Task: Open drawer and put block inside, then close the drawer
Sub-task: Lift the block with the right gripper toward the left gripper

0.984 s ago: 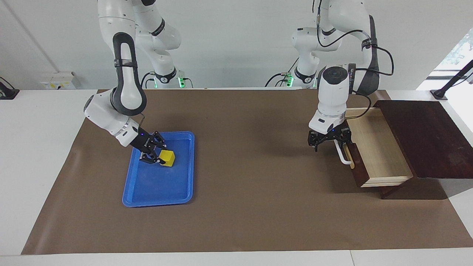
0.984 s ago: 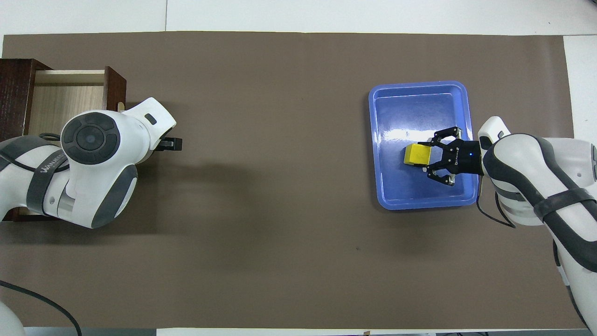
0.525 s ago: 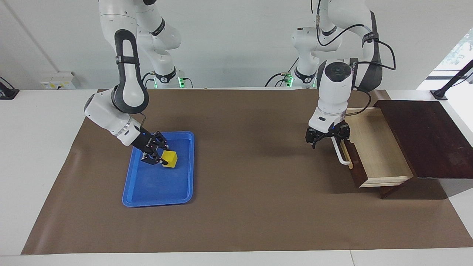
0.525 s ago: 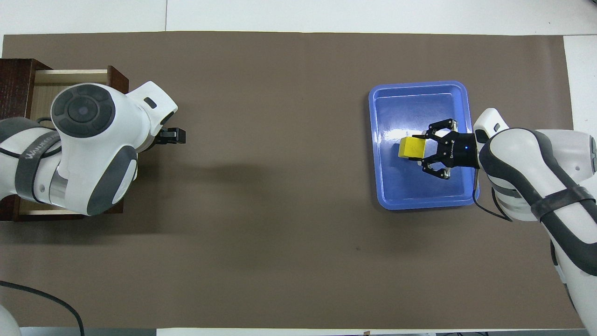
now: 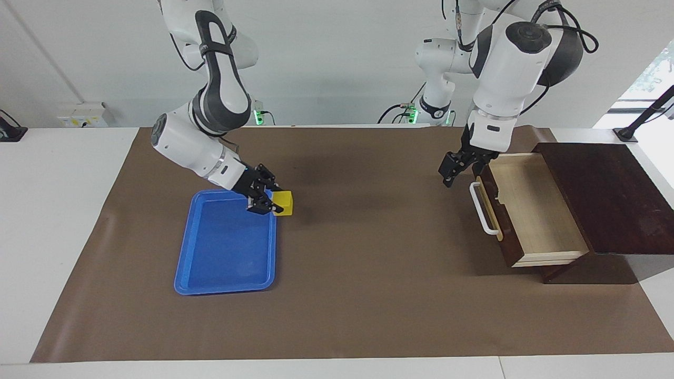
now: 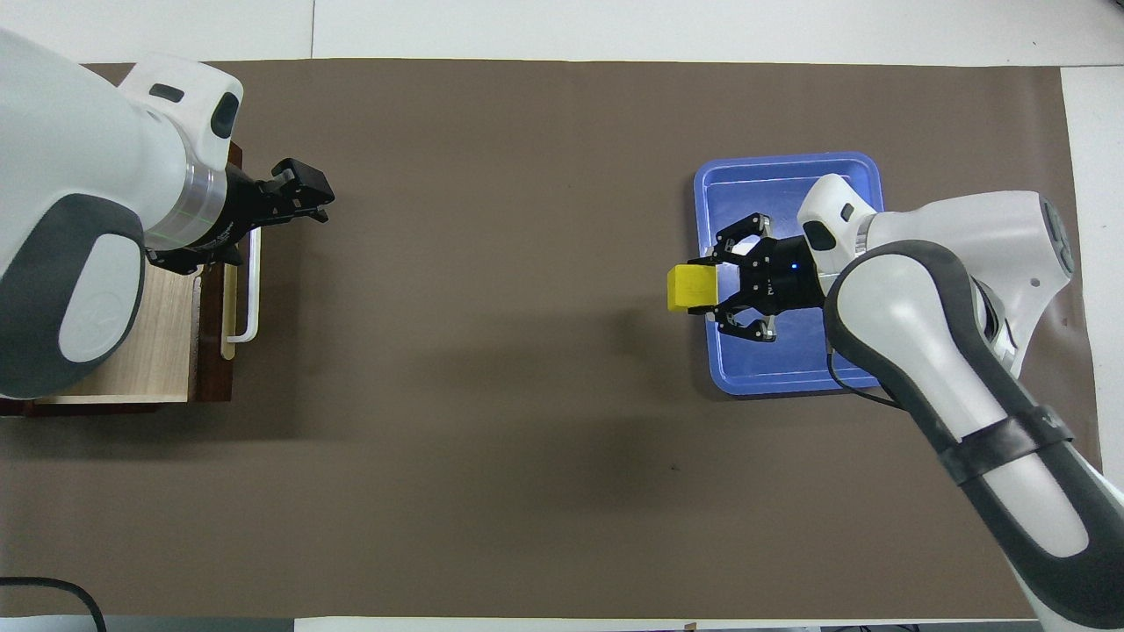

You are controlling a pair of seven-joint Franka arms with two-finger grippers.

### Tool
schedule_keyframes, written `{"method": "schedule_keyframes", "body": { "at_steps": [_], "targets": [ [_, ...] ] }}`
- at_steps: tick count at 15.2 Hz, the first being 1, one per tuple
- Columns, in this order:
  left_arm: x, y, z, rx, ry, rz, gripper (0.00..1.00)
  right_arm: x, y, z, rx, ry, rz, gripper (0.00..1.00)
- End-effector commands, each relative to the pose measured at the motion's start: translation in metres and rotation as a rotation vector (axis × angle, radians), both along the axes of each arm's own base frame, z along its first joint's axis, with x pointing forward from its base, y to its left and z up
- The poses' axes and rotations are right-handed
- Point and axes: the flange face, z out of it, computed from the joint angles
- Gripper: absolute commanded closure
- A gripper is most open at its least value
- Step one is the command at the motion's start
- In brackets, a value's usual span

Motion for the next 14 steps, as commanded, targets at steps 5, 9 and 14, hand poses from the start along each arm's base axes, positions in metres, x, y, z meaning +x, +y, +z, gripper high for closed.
{"method": "schedule_keyframes", "body": {
  "at_steps": [5, 9, 14],
  "targets": [
    [-0.034, -0.063, 0.001, -0.063, 0.065, 0.575, 0.0, -0.01, 0.087, 0.048, -0.042, 0.029, 0.037, 1.0],
    [-0.041, -0.09, -0.001, -0.116, 0.052, 0.907, 0.0, -0.023, 0.145, 0.071, -0.071, 0.041, 0.041, 1.0],
    [-0.071, -0.143, -0.038, -0.075, 0.09, 0.95, 0.0, -0.033, 0.178, 0.079, -0.084, 0.027, 0.073, 1.0]
  ]
}}
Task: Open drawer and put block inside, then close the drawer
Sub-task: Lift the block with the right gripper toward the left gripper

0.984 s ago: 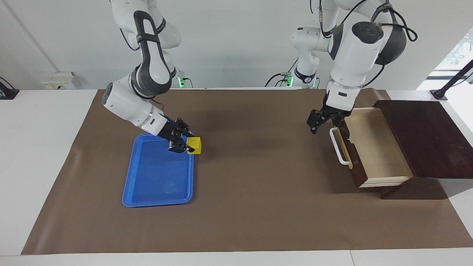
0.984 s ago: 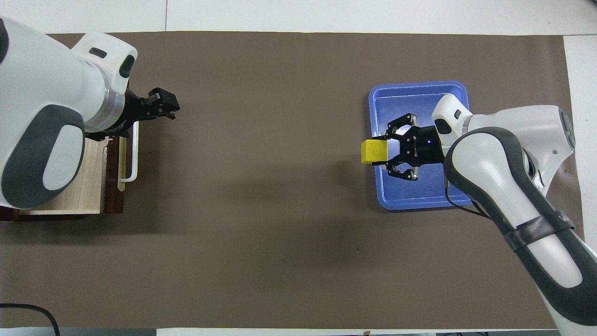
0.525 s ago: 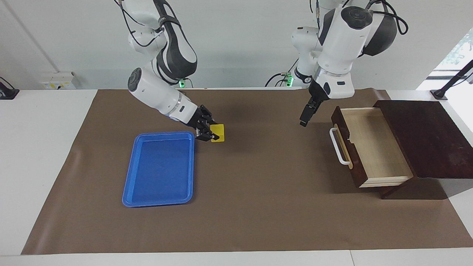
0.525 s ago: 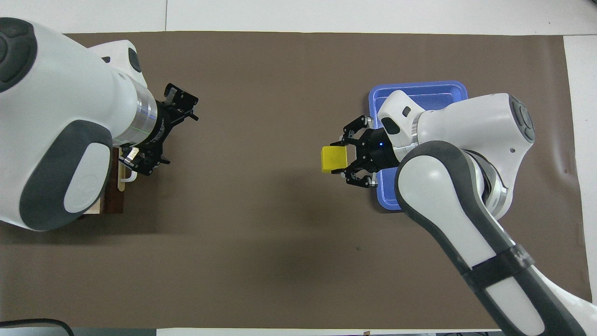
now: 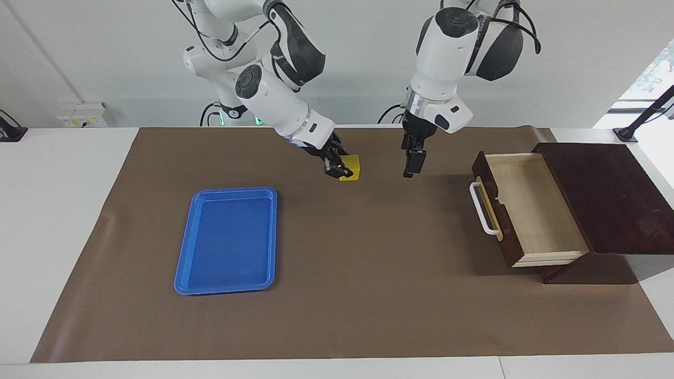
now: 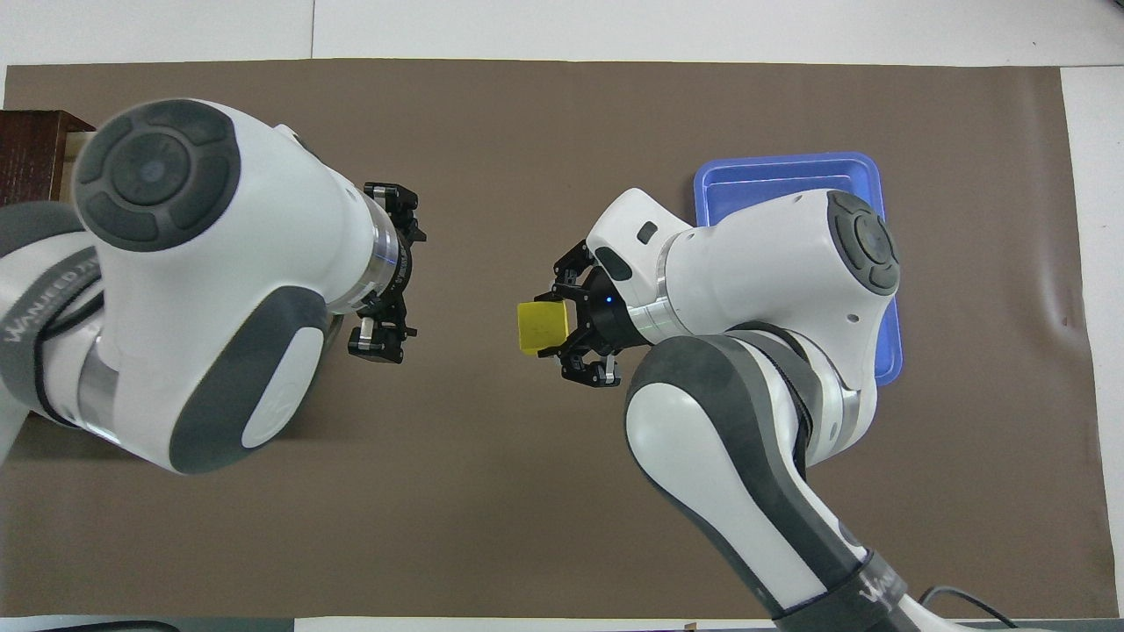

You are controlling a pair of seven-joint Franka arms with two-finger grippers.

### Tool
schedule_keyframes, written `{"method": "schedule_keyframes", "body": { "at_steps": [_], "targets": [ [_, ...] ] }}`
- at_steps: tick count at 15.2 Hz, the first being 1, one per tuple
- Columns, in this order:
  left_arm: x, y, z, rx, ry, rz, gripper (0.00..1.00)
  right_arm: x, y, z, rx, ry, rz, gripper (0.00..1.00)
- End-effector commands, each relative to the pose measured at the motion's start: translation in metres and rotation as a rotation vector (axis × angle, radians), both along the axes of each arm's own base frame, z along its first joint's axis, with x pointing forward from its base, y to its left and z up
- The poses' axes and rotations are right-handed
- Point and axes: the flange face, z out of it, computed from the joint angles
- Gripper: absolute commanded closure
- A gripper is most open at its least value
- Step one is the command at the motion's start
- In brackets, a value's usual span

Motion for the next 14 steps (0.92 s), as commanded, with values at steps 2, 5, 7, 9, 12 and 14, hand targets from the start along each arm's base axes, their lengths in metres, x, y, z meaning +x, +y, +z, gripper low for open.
{"method": "schedule_keyframes", "body": {
  "at_steps": [2, 5, 7, 9, 12, 14],
  "targets": [
    [-0.03, -0.033, -0.032, 0.009, 0.035, 0.027, 0.0, 0.001, 0.011, 0.003, -0.015, -0.008, 0.011, 1.0],
    [-0.04, -0.047, -0.03, 0.001, 0.032, 0.091, 0.0, 0.001, 0.013, 0.004, -0.02, -0.017, 0.024, 1.0],
    [-0.045, -0.056, -0.031, -0.008, 0.026, 0.135, 0.0, 0.001, 0.013, 0.004, -0.021, -0.02, 0.033, 1.0],
    [-0.048, -0.063, -0.033, -0.02, 0.016, 0.141, 0.0, 0.002, 0.011, 0.004, -0.022, -0.021, 0.037, 1.0],
    [-0.042, -0.065, -0.034, -0.049, -0.013, 0.18, 0.0, 0.002, 0.012, 0.005, -0.02, -0.026, 0.043, 1.0],
    [-0.044, -0.066, -0.039, -0.045, -0.006, 0.179, 0.0, 0.002, 0.012, 0.006, -0.019, -0.025, 0.043, 1.0]
  ]
}}
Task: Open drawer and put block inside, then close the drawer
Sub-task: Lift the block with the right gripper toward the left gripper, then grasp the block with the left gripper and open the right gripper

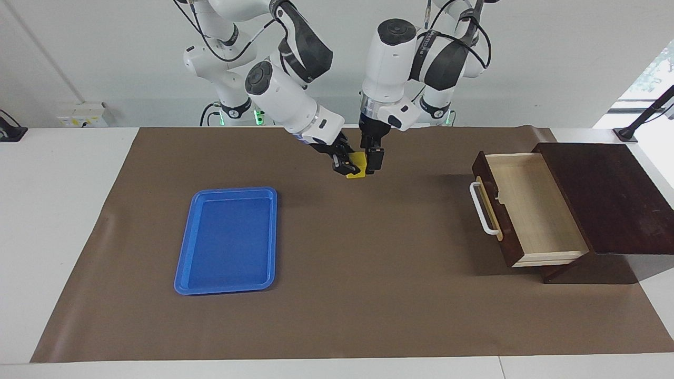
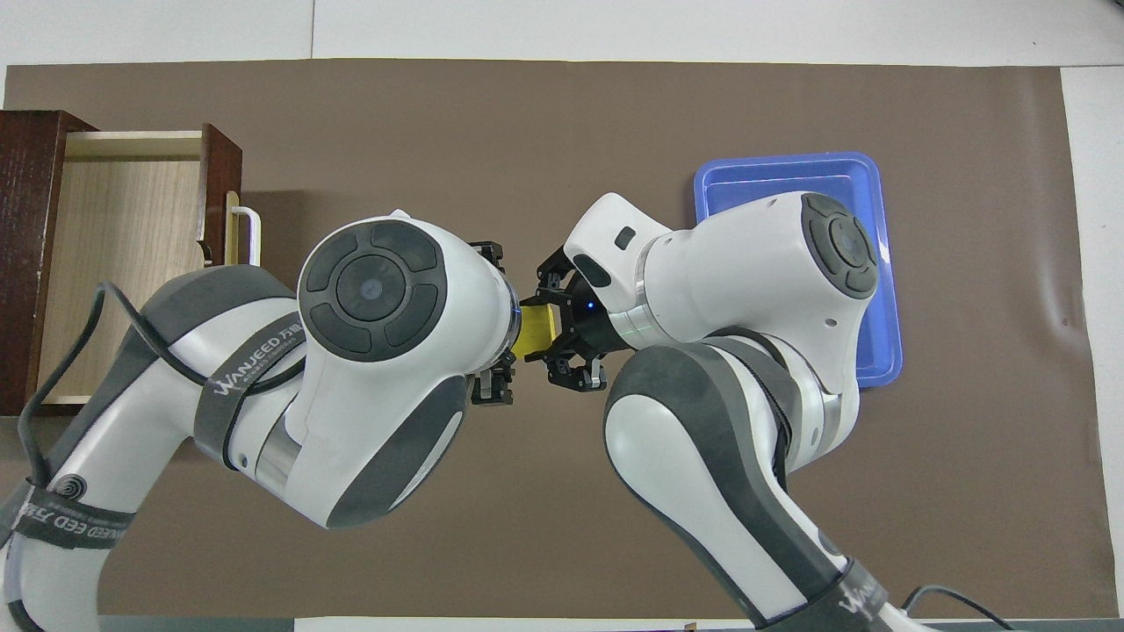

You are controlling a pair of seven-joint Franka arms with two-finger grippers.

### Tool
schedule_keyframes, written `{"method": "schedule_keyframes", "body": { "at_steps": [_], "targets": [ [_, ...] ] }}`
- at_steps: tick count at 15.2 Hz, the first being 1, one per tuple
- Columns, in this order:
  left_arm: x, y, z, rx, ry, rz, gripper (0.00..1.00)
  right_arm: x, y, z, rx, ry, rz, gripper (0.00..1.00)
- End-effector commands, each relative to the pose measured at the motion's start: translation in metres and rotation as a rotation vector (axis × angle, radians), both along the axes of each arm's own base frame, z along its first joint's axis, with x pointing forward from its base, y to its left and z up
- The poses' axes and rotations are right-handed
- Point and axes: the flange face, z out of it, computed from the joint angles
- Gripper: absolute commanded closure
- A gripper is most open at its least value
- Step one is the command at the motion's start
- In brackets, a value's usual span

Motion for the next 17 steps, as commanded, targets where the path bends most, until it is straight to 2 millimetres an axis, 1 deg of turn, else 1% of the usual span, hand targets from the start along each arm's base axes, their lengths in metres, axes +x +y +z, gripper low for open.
{"method": "schedule_keyframes", "body": {
  "at_steps": [1, 3, 6, 8, 10, 11, 12, 14, 15, 16, 17],
  "targets": [
    [-0.005, 0.0, -0.007, -0.012, 0.001, 0.021, 0.0, 0.005, 0.0, 0.002, -0.017, -0.012, 0.018, 1.0],
    [-0.004, 0.0, -0.011, -0.009, 0.005, 0.021, 0.01, 0.006, -0.001, 0.003, -0.015, -0.011, 0.015, 1.0],
    [-0.005, 0.0, -0.011, -0.011, 0.003, 0.021, 0.09, 0.006, -0.001, 0.003, -0.014, -0.011, 0.015, 1.0],
    [-0.011, -0.009, -0.012, -0.014, -0.001, 0.003, 0.13, 0.006, -0.002, 0.004, -0.013, -0.012, 0.013, 1.0],
    [-0.013, -0.011, -0.012, -0.016, -0.002, 0.003, 0.17, 0.007, -0.001, 0.005, -0.01, -0.014, 0.013, 1.0],
    [-0.012, -0.012, -0.011, -0.023, -0.009, 0.015, 0.26, 0.007, -0.001, 0.005, -0.01, -0.014, 0.013, 1.0],
    [-0.012, -0.012, -0.011, -0.025, -0.013, 0.017, 0.39, 0.006, -0.001, 0.005, -0.01, -0.014, 0.014, 1.0],
    [-0.012, -0.011, -0.013, -0.021, -0.008, 0.017, 0.72, 0.007, 0.0, 0.005, -0.01, -0.013, 0.013, 1.0],
    [-0.012, -0.011, -0.013, -0.022, -0.01, 0.017, 0.86, 0.007, 0.0, 0.005, -0.01, -0.013, 0.013, 1.0],
    [-0.012, -0.011, -0.013, -0.022, -0.01, 0.017, 0.97, 0.007, 0.0, 0.005, -0.01, -0.013, 0.013, 1.0],
    [-0.012, -0.011, -0.012, -0.023, -0.011, 0.018, 1.0, 0.006, 0.0, 0.004, -0.01, -0.012, 0.013, 1.0]
  ]
}}
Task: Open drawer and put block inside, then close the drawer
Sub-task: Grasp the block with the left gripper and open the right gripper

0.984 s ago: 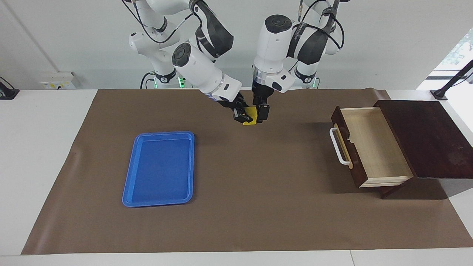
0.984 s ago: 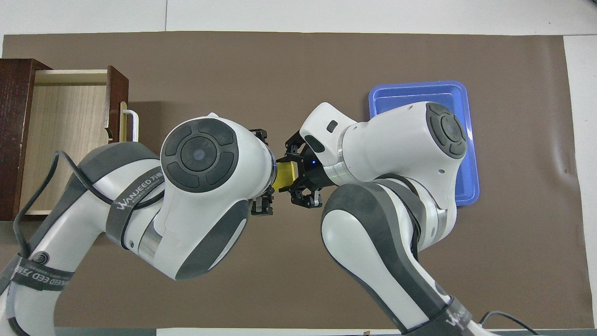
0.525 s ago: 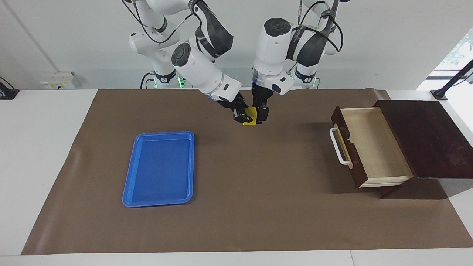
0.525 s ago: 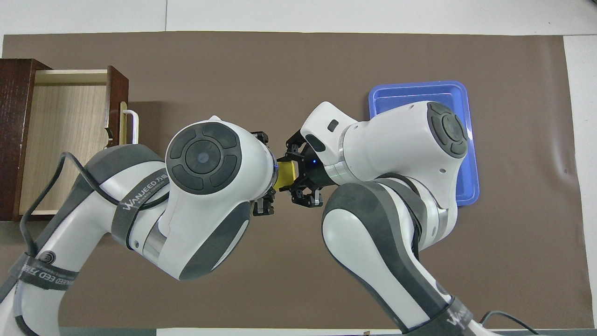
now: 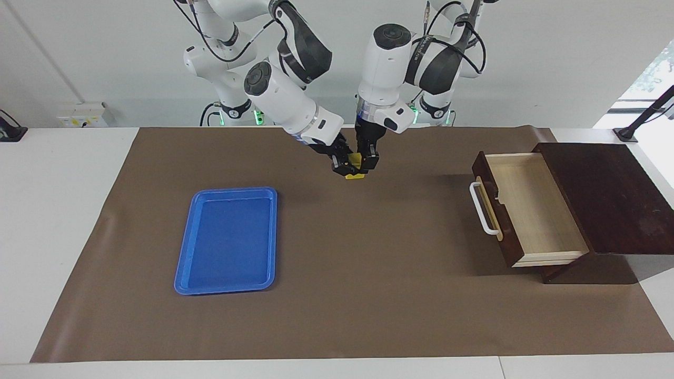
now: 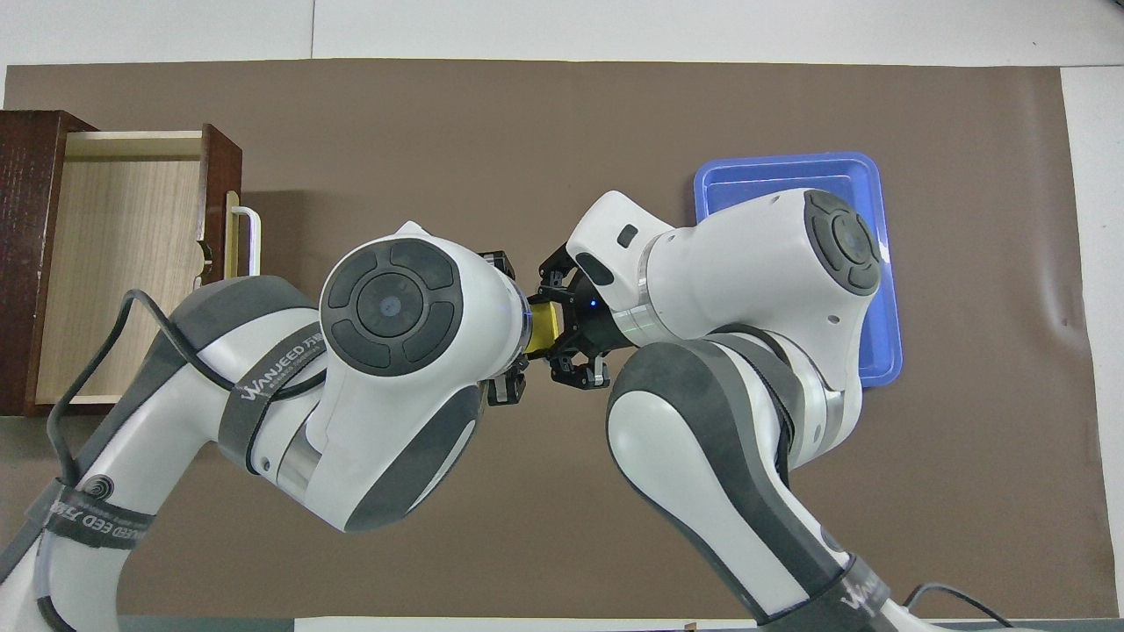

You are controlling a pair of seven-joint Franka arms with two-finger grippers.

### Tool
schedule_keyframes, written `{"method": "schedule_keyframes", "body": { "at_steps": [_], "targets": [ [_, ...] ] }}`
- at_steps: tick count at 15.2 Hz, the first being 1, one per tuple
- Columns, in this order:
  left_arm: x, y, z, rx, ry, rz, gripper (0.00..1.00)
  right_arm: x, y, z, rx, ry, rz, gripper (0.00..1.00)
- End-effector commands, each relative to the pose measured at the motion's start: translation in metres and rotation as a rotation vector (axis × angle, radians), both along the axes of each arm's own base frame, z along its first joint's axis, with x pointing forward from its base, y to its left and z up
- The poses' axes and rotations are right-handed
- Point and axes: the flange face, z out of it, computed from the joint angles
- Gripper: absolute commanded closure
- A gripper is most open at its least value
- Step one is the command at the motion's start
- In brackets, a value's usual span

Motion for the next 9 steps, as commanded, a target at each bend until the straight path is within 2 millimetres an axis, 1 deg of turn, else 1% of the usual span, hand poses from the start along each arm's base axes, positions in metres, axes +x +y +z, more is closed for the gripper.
{"method": "schedule_keyframes", "body": {
  "at_steps": [1, 6, 7, 8, 9],
  "targets": [
    [-0.007, -0.0033, -0.0036, -0.008, -0.002, -0.002, 1.0, 0.0055, 0.0003, 0.0049, -0.007, -0.006, 0.002, 1.0],
    [-0.0069, -0.0034, -0.0028, -0.009, -0.003, -0.002, 1.0, 0.0058, -0.0003, 0.0054, -0.006, 0.003, -0.008, 1.0],
    [-0.0067, -0.0035, -0.0021, -0.01, -0.004, -0.004, 1.0, 0.0067, -0.0019, 0.0053, -0.006, 0.004, -0.01, 0.8],
    [-0.0061, -0.0029, -0.0015, -0.01, -0.004, -0.004, 1.0, 0.0072, -0.0027, 0.0053, -0.006, 0.004, -0.012, 0.53],
    [-0.0064, -0.0026, -0.0007, -0.009, -0.005, -0.01, 1.0, 0.0072, -0.0027, 0.0053, -0.006, 0.004, -0.012, 0.42]
  ]
}}
